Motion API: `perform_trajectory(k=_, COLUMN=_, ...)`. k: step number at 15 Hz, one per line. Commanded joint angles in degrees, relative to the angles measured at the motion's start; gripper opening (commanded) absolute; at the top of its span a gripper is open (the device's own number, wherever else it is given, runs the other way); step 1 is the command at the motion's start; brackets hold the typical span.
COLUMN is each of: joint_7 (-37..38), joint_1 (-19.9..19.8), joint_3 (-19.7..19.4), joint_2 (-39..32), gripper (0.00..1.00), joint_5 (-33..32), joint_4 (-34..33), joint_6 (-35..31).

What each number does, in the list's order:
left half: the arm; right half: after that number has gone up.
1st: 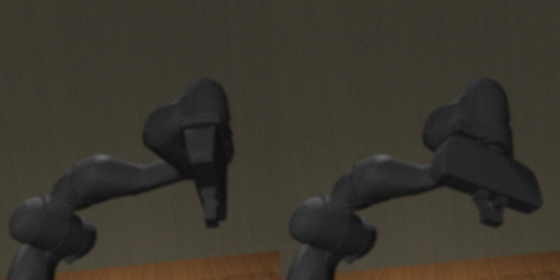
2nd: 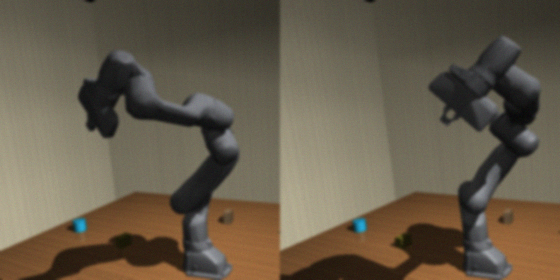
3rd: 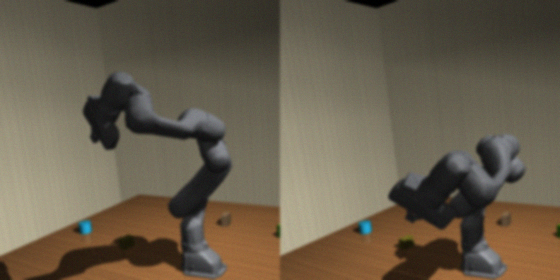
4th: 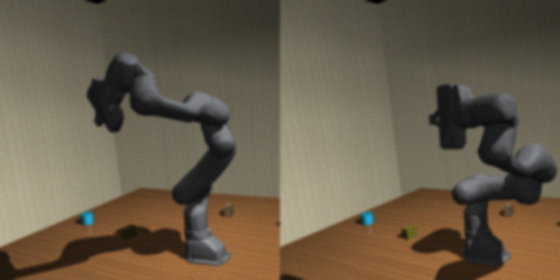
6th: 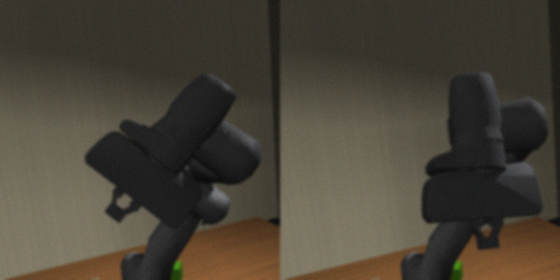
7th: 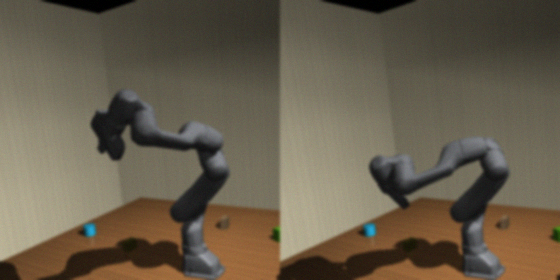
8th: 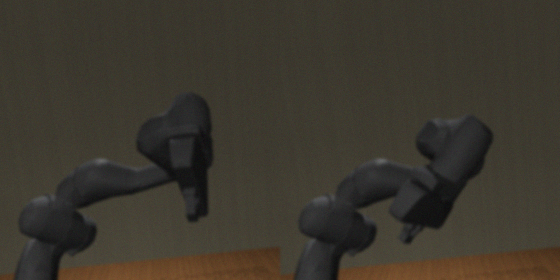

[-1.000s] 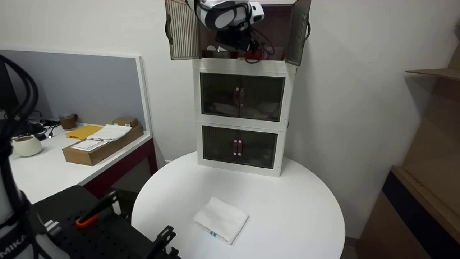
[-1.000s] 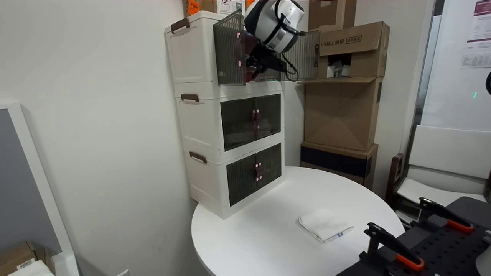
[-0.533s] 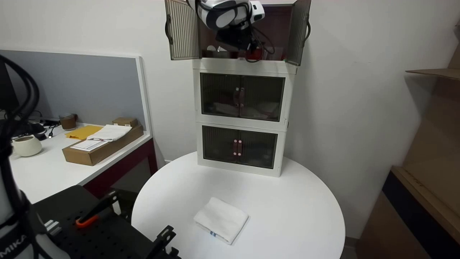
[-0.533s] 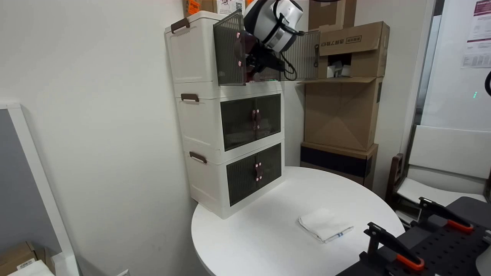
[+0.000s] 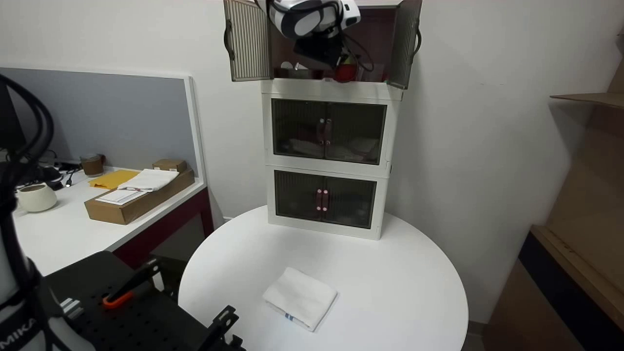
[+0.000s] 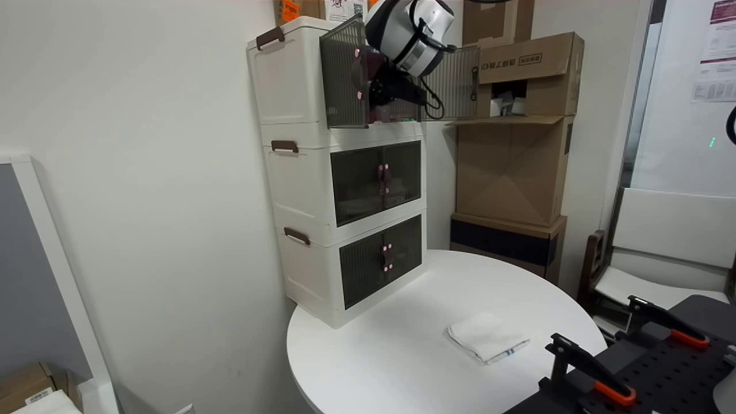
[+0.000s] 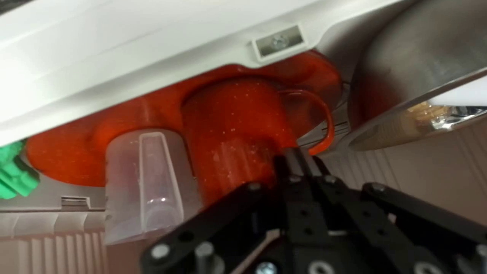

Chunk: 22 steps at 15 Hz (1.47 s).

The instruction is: Remove the red mug from the topmost cabinet.

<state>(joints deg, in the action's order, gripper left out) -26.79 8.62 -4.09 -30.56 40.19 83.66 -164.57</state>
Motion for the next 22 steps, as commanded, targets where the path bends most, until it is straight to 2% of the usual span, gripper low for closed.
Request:
perform_trajectory(k=1, joint_7=0.84, joint_1=-0.5, joint_3=0.02, joint_2=-0.83, gripper=0.0, joint_5=0.18, joint_4=-2.44, joint_6=1.56)
perform_trajectory(k=9, joint_7=-1.84, joint_1=-3.65, joint_3=1.86, joint_2=5.48, gripper=0.0, joint_5=2.37, joint_4=-0.72, joint_6=8.74)
perform_trajectory(k=12, joint_7=-0.39, joint_1=-4.44, joint_3=1.24, joint_2=7.42, gripper=0.01, joint_5=1.91, joint_4=-0.6, joint_6=11.82)
perform_trajectory(k=13, joint_7=1.73, joint_1=-4.05, joint_3=-0.04, joint_2=7.41, gripper=0.26, joint_5=0.12, joint_4=-0.78, joint_6=12.8)
perform_trajectory(k=14, joint_7=3.23, joint_1=-3.87, joint_3=-1.01, joint_2=7.37, gripper=0.27, joint_5=-1.26, joint_4=-0.95, joint_6=13.73)
perform_trajectory(k=15, joint_7=5.2, joint_1=-3.28, joint_3=-2.47, joint_2=6.78, gripper=0.33, joint_5=-3.15, joint_4=-1.2, joint_6=13.32)
perform_trajectory(k=16, joint_7=8.86, joint_1=-6.77, joint_3=1.14, joint_2=6.43, gripper=0.4, joint_5=-8.25, joint_4=-1.22, joint_6=12.8)
perform_trajectory(k=19, joint_7=16.64, joint_1=-8.07, joint_3=0.95, joint_2=4.54, gripper=0.65, joint_5=-17.56, joint_4=-1.59, joint_6=11.59)
perform_trajectory(k=22, joint_7=21.72, joint_1=-9.3, joint_3=1.48, joint_2=2.56, gripper=0.86, joint_5=-22.85, joint_4=-2.46, joint_6=12.91)
